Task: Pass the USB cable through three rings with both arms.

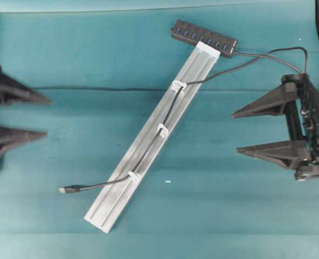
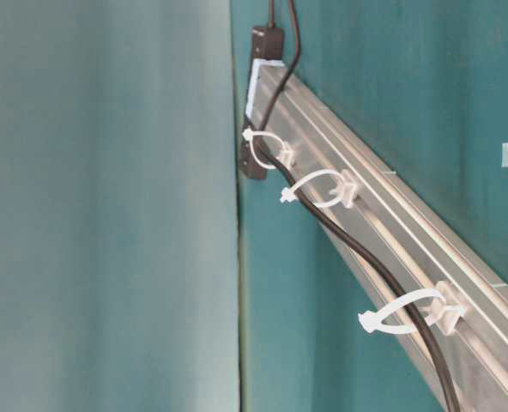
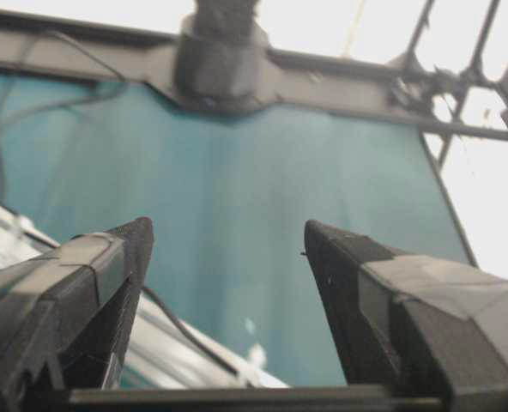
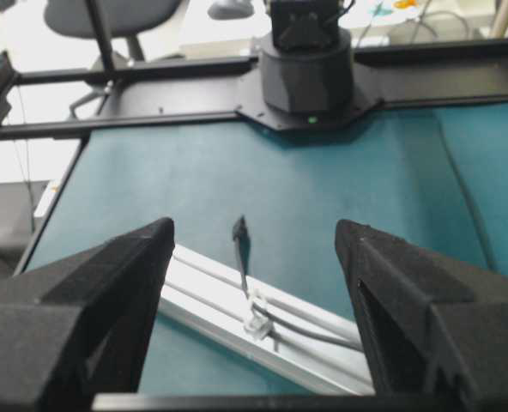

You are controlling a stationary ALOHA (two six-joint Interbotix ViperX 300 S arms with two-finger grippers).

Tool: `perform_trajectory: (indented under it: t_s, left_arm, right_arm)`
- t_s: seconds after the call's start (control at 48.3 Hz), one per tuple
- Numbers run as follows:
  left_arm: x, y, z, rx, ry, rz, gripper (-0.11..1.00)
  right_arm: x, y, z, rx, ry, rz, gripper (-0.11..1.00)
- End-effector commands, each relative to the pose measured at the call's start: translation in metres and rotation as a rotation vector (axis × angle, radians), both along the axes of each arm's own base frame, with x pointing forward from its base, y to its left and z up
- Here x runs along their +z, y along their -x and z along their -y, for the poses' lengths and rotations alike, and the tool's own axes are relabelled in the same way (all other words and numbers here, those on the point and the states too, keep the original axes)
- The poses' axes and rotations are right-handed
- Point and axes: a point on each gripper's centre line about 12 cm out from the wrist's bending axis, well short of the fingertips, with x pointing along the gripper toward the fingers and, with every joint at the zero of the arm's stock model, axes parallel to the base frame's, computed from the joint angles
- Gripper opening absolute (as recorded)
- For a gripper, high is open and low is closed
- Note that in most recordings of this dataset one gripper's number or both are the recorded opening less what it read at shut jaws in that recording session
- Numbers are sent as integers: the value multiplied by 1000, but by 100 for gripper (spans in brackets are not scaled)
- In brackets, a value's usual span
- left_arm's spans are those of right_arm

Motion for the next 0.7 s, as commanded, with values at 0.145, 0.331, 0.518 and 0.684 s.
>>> perform_trajectory:
  t_s: [0.145, 0.331, 0.518, 0.684]
  left_arm:
    - [11, 6, -1, 2, 0, 35, 80]
    - [10, 6, -1, 4, 4, 31, 80]
    - [10, 6, -1, 2, 1, 31, 81]
    - [12, 7, -1, 3, -3, 39, 80]
  right_arm:
    - [0, 1, 2, -9, -11, -4, 78]
    - [1, 1, 5, -19, -11, 1, 79]
    - [4, 5, 8, -32, -12, 15, 79]
    - [10, 11, 9, -34, -17, 44, 78]
